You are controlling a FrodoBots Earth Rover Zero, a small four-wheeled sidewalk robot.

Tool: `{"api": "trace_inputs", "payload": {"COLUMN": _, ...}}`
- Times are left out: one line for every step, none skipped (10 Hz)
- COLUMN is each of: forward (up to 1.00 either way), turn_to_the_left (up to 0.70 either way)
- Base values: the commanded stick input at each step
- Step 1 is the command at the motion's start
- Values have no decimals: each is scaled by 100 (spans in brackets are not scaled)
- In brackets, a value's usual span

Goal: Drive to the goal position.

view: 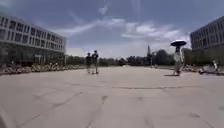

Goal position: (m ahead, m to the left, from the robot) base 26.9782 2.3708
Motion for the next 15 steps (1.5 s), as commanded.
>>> {"api": "trace_inputs", "payload": {"forward": 60, "turn_to_the_left": 0}}
{"api": "trace_inputs", "payload": {"forward": 60, "turn_to_the_left": 0}}
{"api": "trace_inputs", "payload": {"forward": 60, "turn_to_the_left": 0}}
{"api": "trace_inputs", "payload": {"forward": 60, "turn_to_the_left": 0}}
{"api": "trace_inputs", "payload": {"forward": 60, "turn_to_the_left": 0}}
{"api": "trace_inputs", "payload": {"forward": 60, "turn_to_the_left": 0}}
{"api": "trace_inputs", "payload": {"forward": 60, "turn_to_the_left": 0}}
{"api": "trace_inputs", "payload": {"forward": 60, "turn_to_the_left": 0}}
{"api": "trace_inputs", "payload": {"forward": 60, "turn_to_the_left": 0}}
{"api": "trace_inputs", "payload": {"forward": 60, "turn_to_the_left": 0}}
{"api": "trace_inputs", "payload": {"forward": 60, "turn_to_the_left": 0}}
{"api": "trace_inputs", "payload": {"forward": 60, "turn_to_the_left": 0}}
{"api": "trace_inputs", "payload": {"forward": 60, "turn_to_the_left": 0}}
{"api": "trace_inputs", "payload": {"forward": 60, "turn_to_the_left": 0}}
{"api": "trace_inputs", "payload": {"forward": 60, "turn_to_the_left": 0}}
